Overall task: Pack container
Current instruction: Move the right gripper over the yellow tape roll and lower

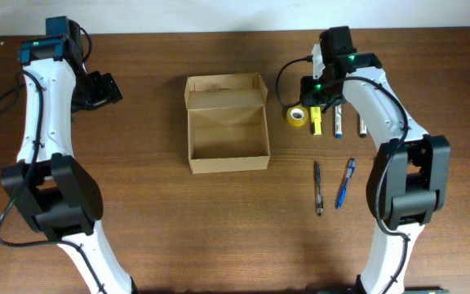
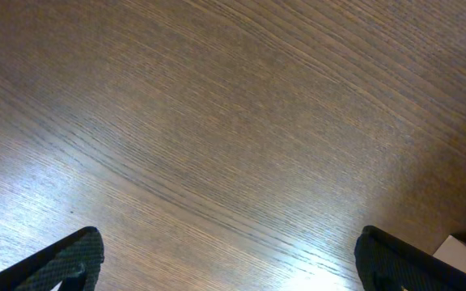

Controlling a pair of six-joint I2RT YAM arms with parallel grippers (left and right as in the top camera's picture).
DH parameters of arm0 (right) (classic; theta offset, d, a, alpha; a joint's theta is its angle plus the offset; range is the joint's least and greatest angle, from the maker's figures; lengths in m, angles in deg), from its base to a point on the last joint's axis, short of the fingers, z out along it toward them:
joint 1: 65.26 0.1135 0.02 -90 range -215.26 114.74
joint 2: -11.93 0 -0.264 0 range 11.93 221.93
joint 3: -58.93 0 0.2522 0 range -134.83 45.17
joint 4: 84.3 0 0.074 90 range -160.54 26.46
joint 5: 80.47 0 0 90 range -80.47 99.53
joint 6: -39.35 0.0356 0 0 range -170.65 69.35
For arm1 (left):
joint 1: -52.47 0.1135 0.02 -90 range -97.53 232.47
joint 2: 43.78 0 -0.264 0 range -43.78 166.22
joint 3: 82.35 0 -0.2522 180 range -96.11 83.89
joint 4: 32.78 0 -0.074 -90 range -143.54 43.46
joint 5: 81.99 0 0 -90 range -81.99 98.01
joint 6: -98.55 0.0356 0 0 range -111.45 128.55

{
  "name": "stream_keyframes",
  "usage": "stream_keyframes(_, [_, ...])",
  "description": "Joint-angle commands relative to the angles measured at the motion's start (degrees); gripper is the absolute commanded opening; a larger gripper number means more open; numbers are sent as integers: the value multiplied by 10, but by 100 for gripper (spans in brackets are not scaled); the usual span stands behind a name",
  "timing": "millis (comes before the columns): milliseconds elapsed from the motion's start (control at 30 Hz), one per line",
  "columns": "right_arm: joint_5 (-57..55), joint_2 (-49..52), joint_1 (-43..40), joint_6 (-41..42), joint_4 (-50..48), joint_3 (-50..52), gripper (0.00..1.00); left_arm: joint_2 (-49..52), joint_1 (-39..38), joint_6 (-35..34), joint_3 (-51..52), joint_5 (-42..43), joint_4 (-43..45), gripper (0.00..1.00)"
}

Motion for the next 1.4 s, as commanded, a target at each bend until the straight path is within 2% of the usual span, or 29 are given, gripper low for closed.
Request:
stream_keyframes(0, [3, 8, 14, 4, 2, -12, 43, -1, -1, 7, 3, 6, 2, 100])
stream_keyframes(300, [-14, 32, 24, 11, -1, -12, 42, -1, -1, 7, 3, 6, 2, 100])
stream_keyframes(533, [-16, 52, 24, 17, 3, -12, 37, -1, -1, 7, 3, 6, 1, 100])
stream_keyframes(1367, [-38, 87, 23, 17, 2, -10, 36, -1, -1, 7, 3, 6, 2, 100])
